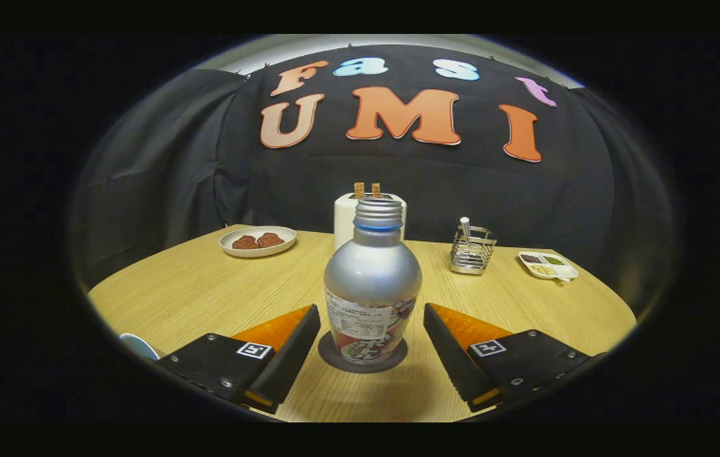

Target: Take the bottle from table, then pour the juice into the cup, finally place the bottle on the coaster

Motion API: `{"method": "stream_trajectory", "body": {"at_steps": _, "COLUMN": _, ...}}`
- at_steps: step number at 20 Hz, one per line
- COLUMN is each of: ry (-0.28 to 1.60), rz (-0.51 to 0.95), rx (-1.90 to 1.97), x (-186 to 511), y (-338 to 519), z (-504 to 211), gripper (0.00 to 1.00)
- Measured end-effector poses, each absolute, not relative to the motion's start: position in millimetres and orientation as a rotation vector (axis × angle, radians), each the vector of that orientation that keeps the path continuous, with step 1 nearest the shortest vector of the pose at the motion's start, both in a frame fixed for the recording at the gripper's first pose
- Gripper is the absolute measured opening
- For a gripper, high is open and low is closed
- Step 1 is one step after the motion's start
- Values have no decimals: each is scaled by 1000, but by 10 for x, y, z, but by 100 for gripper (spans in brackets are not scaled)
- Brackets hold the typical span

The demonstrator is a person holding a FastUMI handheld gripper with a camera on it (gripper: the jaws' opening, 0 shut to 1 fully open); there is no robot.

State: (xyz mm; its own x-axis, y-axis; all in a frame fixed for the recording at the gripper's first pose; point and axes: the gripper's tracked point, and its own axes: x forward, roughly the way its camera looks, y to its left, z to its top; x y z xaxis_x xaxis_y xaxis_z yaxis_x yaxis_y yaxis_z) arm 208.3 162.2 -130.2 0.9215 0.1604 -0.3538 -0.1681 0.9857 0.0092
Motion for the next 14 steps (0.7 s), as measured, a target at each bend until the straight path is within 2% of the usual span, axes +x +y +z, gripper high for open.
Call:
{"method": "stream_trajectory", "body": {"at_steps": 6, "ry": 337, "rz": 163, "rx": -25, "x": 1836, "y": 1512, "z": -1037, "gripper": 97}}
{"method": "stream_trajectory", "body": {"at_steps": 14, "ry": 307, "rz": 168, "rx": -27, "x": 1097, "y": 1197, "z": -533, "gripper": 97}}
